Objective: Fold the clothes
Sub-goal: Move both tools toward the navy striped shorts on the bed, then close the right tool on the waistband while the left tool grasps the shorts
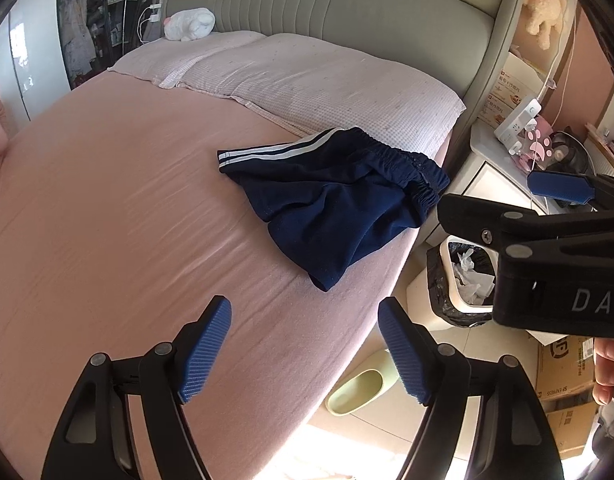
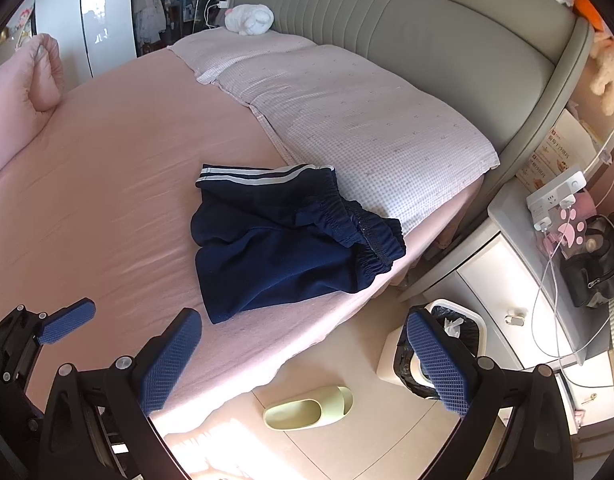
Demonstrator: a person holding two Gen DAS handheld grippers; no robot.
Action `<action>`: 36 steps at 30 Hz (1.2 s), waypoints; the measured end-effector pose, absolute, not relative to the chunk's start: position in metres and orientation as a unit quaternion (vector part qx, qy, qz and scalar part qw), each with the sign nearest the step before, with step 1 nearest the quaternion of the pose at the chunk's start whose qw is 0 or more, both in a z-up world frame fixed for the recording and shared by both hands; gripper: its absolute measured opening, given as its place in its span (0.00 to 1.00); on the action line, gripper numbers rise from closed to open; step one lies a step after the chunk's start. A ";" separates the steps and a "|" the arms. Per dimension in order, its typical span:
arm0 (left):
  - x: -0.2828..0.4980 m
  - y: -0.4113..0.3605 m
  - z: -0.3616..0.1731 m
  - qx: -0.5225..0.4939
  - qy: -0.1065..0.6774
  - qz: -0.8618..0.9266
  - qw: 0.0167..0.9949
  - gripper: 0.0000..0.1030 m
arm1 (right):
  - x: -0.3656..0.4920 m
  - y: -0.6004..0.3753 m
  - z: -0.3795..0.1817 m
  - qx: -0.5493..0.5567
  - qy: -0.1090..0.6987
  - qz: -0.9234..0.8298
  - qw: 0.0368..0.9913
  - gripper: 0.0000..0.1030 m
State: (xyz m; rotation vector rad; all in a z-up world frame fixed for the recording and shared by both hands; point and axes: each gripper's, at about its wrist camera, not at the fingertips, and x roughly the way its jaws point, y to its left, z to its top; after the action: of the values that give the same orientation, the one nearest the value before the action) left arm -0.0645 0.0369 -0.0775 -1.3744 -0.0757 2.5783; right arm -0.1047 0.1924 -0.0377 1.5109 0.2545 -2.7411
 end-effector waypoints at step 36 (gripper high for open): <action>-0.124 0.048 -0.149 -0.483 -0.026 0.866 0.123 0.76 | -0.176 0.230 -0.128 0.539 -0.126 -0.829 0.074 0.87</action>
State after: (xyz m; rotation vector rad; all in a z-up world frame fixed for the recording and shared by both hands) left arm -0.1240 0.0478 -0.1493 -1.4090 -0.0745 2.5268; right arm -0.1757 0.2300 -0.1277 1.6179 -0.3794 -2.4887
